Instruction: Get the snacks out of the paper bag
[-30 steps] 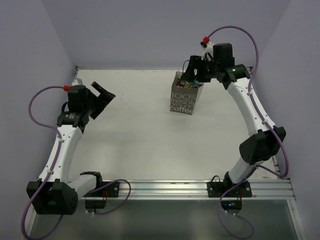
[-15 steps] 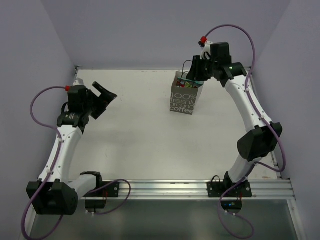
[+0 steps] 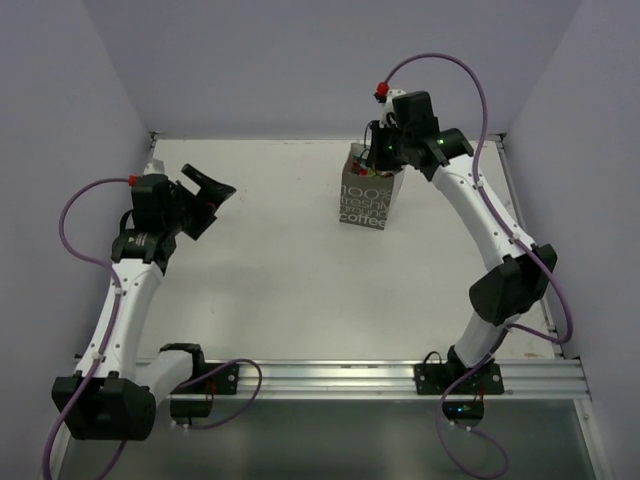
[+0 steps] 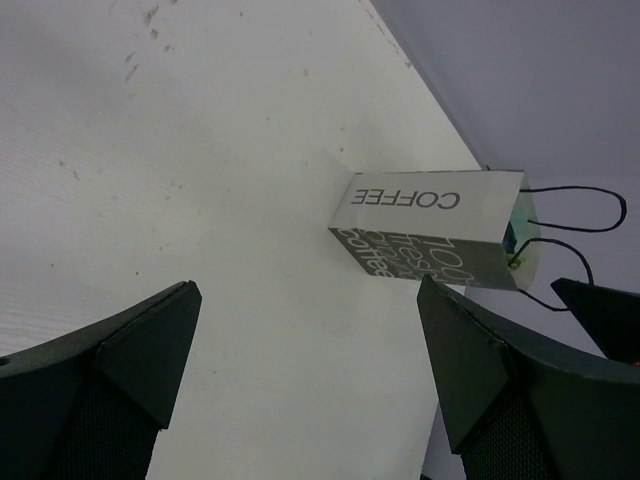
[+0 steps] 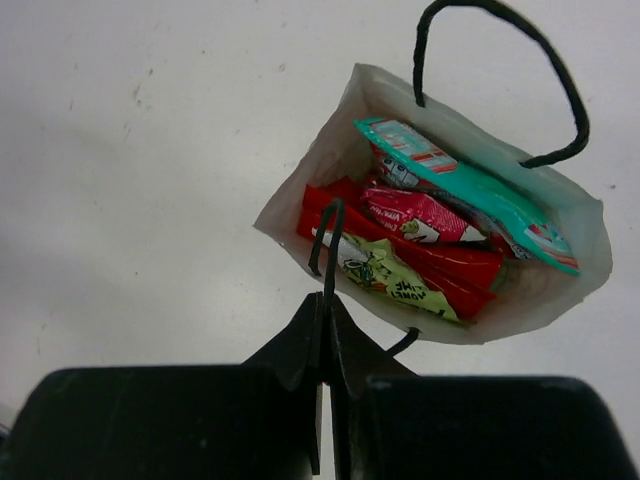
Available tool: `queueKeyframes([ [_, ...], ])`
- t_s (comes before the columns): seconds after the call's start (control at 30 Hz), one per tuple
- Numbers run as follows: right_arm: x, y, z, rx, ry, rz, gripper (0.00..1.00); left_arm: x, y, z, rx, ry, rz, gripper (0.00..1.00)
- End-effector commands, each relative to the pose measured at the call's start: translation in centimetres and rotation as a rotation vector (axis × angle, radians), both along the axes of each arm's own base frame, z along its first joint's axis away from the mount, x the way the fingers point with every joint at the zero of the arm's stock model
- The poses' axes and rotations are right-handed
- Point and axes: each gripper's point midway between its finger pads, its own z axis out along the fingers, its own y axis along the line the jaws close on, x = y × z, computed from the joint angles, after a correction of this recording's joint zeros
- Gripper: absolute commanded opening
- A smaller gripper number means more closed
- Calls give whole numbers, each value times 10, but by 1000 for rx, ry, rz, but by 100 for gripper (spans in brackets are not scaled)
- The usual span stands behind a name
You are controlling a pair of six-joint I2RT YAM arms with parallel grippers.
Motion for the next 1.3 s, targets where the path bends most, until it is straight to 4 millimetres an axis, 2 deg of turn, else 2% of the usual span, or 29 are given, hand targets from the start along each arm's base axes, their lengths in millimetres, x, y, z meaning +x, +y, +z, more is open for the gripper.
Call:
queueKeyframes([
  [0.0,-7,8,17,-45,-29,-42,0,-5,-5,22,-34,-71,-26,99],
  [0.03,-8,10,15,-53,-19,-45,0,-6,-6,24,-35,-77,-29,99],
  [0.07,-8,13,22,-62,-36,-54,0,-9,-7,25,-38,-80,-35,99],
  [0.13,-12,15,16,-91,-9,-69,0,-11,-9,25,-43,-77,-44,99],
  [0.27,-19,23,26,-118,-19,-73,0,-18,-14,28,-67,-70,-69,99],
  [0.37,-32,32,25,-135,0,-70,0,-25,-16,36,-79,-75,-74,99],
  [0.57,-63,50,12,-207,55,-36,0,-35,-27,47,-107,-88,-142,100],
  [0.67,-88,69,-3,-259,84,19,0,-39,-27,48,-93,-88,-155,100],
  [0.77,-108,84,-8,-209,125,36,0,-45,-27,51,-78,-92,-164,100],
  [0.93,-122,95,-6,-220,140,51,0,-52,-31,59,-80,-85,-199,100],
  [1.0,-127,98,0,-210,145,56,0,-57,-32,60,-82,-67,-207,100],
  [1.23,-146,119,18,-147,143,113,0,-74,-36,86,-95,-106,-229,100],
  [1.27,-147,120,15,-158,150,119,0,-74,-36,87,-95,-108,-229,100],
])
